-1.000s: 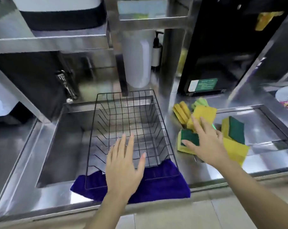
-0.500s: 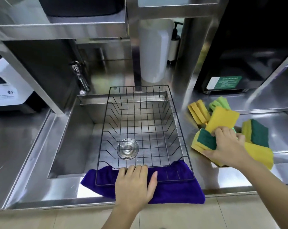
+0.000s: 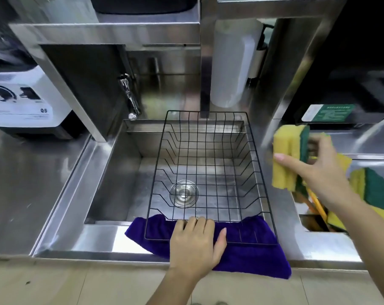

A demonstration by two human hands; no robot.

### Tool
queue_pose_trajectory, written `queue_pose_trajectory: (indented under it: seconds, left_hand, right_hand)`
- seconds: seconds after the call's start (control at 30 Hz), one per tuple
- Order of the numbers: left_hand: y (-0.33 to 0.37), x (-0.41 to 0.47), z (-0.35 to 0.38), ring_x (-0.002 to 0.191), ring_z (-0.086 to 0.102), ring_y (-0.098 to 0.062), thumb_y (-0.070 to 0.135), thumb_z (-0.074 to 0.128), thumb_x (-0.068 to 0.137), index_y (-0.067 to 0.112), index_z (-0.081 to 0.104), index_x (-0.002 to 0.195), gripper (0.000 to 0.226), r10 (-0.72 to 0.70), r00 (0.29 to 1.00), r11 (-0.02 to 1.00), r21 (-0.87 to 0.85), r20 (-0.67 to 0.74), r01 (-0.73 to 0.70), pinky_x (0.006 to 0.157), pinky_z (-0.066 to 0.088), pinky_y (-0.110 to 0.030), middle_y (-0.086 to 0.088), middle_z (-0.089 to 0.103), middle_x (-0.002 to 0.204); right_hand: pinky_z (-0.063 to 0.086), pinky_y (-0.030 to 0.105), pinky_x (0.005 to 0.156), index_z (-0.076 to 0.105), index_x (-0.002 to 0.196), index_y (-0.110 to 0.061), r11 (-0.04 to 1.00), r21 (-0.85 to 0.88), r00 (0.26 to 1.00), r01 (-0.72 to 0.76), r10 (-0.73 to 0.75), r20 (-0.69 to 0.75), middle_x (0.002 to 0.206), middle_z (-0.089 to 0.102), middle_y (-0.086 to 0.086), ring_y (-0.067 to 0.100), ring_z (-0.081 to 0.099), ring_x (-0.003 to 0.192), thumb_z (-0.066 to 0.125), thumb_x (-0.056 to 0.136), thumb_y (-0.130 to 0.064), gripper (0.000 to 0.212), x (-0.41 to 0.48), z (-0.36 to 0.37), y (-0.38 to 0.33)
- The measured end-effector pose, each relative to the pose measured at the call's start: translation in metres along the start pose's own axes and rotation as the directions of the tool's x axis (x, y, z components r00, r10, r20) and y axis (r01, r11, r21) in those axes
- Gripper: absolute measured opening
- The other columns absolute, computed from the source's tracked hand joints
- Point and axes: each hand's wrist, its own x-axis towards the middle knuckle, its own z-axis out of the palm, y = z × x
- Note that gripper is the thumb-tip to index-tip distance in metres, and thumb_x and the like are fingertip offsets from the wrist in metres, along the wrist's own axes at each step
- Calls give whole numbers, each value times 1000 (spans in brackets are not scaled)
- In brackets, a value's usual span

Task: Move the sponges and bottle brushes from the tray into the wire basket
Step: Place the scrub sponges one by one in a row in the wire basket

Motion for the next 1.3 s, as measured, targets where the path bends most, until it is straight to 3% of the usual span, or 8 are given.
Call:
queue_pose_trajectory:
  seconds: [0.13,0.3,0.47,0.63,0.8,0.93,1.13,1.3]
  left_hand:
    - [1,2,-1,57,47,-20,40,44,92,14,59,66,40,8,1000,1000,9,0,-8,56,34,-33,2,51,60]
    - [0,3,-2,55,46,-22,38,45,90,13,57,64,38,7,1000,1000,13,-16,-7,56,31,-34,0,50,59]
    - [0,3,-1,56,47,-22,37,45,90,13,60,67,37,7,1000,1000,9,-19,-6,58,29,-34,-1,51,60]
    - [0,4,-2,56,46,-21,38,44,91,14,59,66,38,1,1000,1000,-8,-21,-1,57,33,-33,0,51,61]
    - [0,4,-1,55,46,-23,37,44,91,13,57,65,38,-3,1000,1000,-14,-21,3,58,30,-34,-1,50,60]
    - [0,4,-2,55,46,-23,38,42,93,13,55,63,40,-6,1000,1000,-11,-1,6,57,32,-35,-1,49,59]
    - [0,5,-3,55,47,-22,36,42,93,13,57,67,39,0,1000,1000,-19,16,0,57,32,-34,0,50,61]
    - [8,10,-7,64,53,-23,36,44,94,10,62,77,35,-28,999,996,-89,26,30,64,35,-35,-1,55,71]
  right_hand:
    - [43,14,80,38,126,-13,993,-71,983,92,-79,167,113,49,-6,5,52,97,81,64,-31,77,-4,42,-12]
    - [45,35,96,37,129,-15,907,-330,901,260,-105,420,118,46,-4,16,47,114,81,60,-46,88,-11,90,10]
    - [33,35,100,34,135,-16,610,-605,792,512,-63,607,127,46,2,21,42,119,68,63,-63,92,-10,102,36]
    - [31,37,102,34,136,-14,417,-611,670,673,8,743,131,45,6,24,42,121,47,75,-70,84,-12,103,50]
    - [25,37,108,34,136,-14,675,-550,621,492,172,765,133,42,8,24,39,123,55,87,-45,61,-8,102,45]
    - [41,35,97,45,125,-12,791,-499,601,355,215,770,126,50,9,23,49,114,61,83,-7,45,2,93,38]
    - [37,36,101,49,124,-12,722,-530,658,444,139,740,127,55,10,27,51,116,51,83,6,45,-6,95,39]
    - [28,37,108,42,134,-14,554,-579,744,599,-117,658,135,50,6,23,43,127,58,87,-16,49,-15,84,37]
